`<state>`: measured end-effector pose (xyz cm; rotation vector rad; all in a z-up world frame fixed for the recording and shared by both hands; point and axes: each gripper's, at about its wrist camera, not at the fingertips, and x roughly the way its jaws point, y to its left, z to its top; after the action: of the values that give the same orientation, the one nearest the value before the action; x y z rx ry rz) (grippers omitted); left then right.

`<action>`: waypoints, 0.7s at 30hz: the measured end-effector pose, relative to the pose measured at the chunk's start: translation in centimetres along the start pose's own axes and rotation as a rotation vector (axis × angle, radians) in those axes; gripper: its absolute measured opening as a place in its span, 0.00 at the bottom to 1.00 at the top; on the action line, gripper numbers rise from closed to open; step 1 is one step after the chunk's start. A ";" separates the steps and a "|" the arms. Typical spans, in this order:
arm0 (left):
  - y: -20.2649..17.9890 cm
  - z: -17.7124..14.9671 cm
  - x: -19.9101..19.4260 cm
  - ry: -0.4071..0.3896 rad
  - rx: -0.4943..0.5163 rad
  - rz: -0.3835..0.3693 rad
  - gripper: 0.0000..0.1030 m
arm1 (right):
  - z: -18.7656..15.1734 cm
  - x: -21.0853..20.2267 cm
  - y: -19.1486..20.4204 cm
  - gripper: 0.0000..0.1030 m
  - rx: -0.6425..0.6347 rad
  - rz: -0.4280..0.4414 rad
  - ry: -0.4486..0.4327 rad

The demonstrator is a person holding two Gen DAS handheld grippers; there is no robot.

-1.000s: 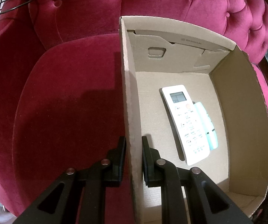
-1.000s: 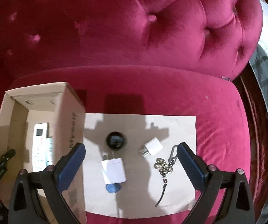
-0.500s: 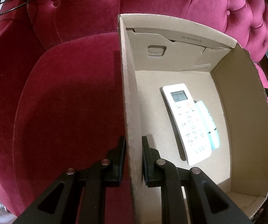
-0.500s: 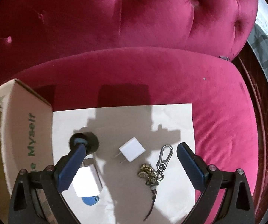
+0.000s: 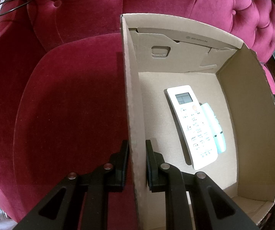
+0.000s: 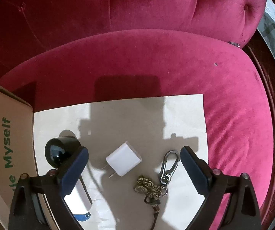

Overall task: Organize rigid objects
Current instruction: 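Close the right gripper on the small white charger cube, then lift the charger cube and carry it over the box with the right gripper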

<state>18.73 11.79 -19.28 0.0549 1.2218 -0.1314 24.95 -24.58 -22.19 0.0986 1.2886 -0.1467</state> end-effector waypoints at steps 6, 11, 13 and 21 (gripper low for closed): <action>0.0 0.0 0.0 0.000 -0.003 -0.002 0.17 | 0.5 0.6 -0.1 0.77 -0.007 0.017 0.016; -0.1 -0.1 0.0 0.000 -0.001 -0.001 0.17 | 0.7 1.4 -0.2 0.48 -0.008 0.030 0.041; 0.0 0.0 0.0 0.000 -0.002 -0.002 0.17 | 0.8 1.4 -0.1 0.39 -0.012 0.036 0.039; 0.0 0.0 0.0 0.001 -0.001 -0.001 0.17 | 0.4 -0.1 0.6 0.39 -0.020 0.017 0.022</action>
<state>18.70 11.75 -19.31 0.0532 1.2225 -0.1317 25.43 -24.00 -22.04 0.0946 1.3106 -0.1182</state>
